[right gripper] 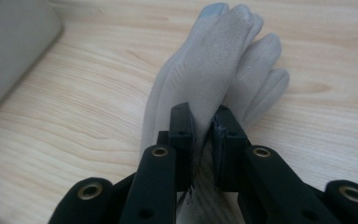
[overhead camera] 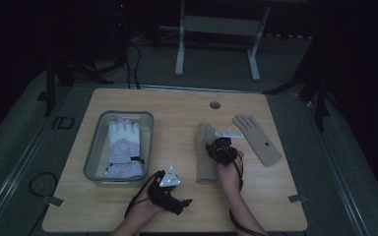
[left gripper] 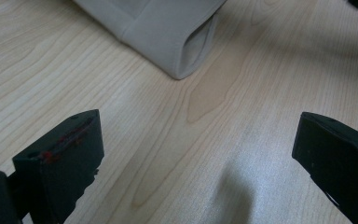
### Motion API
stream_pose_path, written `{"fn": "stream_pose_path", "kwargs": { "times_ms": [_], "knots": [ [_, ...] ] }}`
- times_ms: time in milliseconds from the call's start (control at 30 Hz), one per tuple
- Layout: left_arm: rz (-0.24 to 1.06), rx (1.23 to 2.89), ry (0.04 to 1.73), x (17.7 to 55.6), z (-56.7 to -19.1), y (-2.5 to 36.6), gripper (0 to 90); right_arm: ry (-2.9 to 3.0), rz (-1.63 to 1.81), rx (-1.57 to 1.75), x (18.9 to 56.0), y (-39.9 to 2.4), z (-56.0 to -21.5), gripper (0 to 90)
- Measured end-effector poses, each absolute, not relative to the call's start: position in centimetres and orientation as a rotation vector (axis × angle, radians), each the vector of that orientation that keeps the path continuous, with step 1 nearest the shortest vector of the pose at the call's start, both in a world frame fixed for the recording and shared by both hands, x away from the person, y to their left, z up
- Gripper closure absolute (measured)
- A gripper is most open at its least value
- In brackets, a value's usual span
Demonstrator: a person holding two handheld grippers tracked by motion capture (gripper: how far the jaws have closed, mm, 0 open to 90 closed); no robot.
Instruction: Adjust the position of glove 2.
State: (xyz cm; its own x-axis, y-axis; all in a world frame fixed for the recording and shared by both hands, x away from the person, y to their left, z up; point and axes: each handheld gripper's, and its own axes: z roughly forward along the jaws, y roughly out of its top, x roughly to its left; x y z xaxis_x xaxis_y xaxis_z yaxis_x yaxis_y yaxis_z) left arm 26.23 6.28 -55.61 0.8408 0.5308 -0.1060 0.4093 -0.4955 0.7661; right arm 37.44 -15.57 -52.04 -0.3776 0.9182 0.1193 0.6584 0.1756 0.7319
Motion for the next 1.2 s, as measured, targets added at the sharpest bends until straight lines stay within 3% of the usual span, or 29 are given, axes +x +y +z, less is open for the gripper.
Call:
{"fn": "stream_pose_path", "kwargs": {
  "times_ms": [200,333,433,600,900,1200],
  "knots": [
    [0.172,2.157,0.681,26.3,-55.6,6.3,2.0,2.148,0.94,1.511,38.3,-15.4,-54.2,74.9],
    [0.175,2.158,0.683,26.3,-55.6,6.3,2.0,2.195,0.914,1.484,38.4,-15.3,-54.8,56.7],
    [0.168,2.161,0.68,26.3,-55.6,6.3,2.0,2.23,0.902,1.433,38.3,-15.1,-54.6,50.9],
    [0.167,2.168,0.675,26.2,-55.7,6.2,2.0,2.269,0.91,1.37,38.2,-16.2,-53.3,50.0],
    [0.171,2.164,0.68,26.3,-55.6,6.3,2.0,2.207,0.922,1.264,39.5,-22.0,-50.2,53.8],
    [0.174,2.164,0.685,26.3,-55.7,6.3,2.0,2.149,0.907,1.304,41.1,-28.9,-50.2,53.0]
  ]
}}
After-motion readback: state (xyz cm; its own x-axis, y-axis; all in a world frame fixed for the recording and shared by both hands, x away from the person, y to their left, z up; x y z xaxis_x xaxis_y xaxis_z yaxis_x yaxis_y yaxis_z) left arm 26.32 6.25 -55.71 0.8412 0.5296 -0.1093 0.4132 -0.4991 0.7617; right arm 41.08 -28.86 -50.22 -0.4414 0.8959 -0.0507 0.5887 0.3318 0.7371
